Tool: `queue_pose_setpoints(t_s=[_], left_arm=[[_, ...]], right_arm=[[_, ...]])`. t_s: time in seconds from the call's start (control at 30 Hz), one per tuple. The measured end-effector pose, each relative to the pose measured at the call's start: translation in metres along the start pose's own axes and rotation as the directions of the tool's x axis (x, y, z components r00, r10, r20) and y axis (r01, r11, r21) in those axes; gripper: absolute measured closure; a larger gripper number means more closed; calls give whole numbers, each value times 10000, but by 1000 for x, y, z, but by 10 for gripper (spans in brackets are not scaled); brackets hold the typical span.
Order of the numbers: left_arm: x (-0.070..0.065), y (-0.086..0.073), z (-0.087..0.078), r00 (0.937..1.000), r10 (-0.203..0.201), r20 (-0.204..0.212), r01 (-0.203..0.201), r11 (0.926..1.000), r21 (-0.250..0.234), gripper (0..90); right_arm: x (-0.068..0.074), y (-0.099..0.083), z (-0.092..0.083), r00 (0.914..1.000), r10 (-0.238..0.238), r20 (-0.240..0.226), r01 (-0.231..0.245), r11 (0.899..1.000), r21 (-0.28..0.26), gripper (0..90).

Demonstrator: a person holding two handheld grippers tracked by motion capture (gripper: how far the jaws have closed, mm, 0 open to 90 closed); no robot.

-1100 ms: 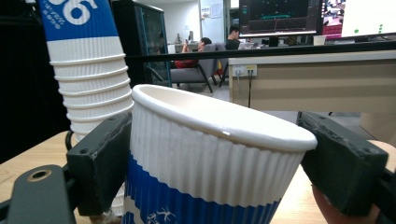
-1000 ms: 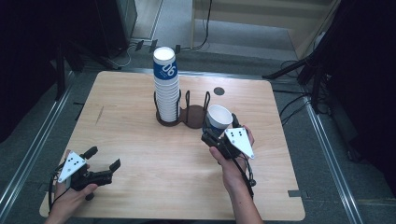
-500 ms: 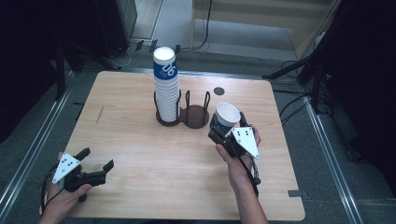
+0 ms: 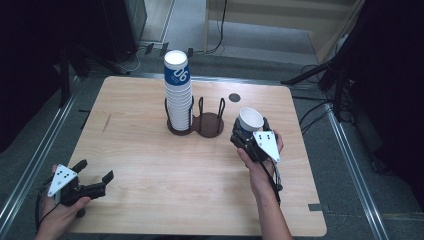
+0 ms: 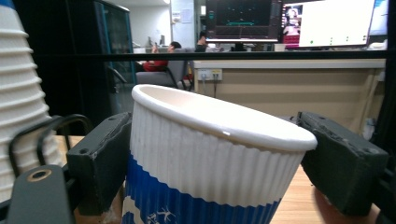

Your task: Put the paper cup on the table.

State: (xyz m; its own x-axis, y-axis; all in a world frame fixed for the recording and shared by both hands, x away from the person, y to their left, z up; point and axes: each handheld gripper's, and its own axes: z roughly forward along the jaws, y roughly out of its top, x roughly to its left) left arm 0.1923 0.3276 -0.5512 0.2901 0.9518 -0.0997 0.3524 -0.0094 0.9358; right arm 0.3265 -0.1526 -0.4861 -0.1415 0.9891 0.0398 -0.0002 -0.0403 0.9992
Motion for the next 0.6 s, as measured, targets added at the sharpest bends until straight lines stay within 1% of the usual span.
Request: queue_pose_setpoints(t_s=[0.1,0.17,0.23,0.27,0.33,0.4,0.47,0.6], left_arm=[[0,0,0,10000,42,26,-42,10000,9,0],[0,0,0,10000,7,15,-7,10000,10,0],[0,0,0,10000,-5,15,5,10000,25,0],[0,0,0,10000,-20,12,20,10000,29,0],[0,0,0,10000,-26,6,26,10000,45,0],[0,0,0,10000,-15,-13,15,10000,68,0],[0,0,0,10000,-21,-9,21,10000,67,0],[0,0,0,10000,-59,-22,59,10000,58,0]], right_arm=[[-5,-6,7,9998,-132,158,132,9999,55,142],[-8,-10,11,9990,-305,321,299,9994,166,142],[-12,-15,15,9969,-630,480,617,9977,282,142],[-13,-17,18,9960,-707,538,689,9970,346,142],[-17,-21,21,9962,-622,616,590,9969,520,142],[-19,-25,25,9949,-734,687,694,9959,583,142],[-22,-29,28,9927,-937,755,887,9938,667,142],[-25,-40,35,9846,-1448,979,1377,9875,762,142]])
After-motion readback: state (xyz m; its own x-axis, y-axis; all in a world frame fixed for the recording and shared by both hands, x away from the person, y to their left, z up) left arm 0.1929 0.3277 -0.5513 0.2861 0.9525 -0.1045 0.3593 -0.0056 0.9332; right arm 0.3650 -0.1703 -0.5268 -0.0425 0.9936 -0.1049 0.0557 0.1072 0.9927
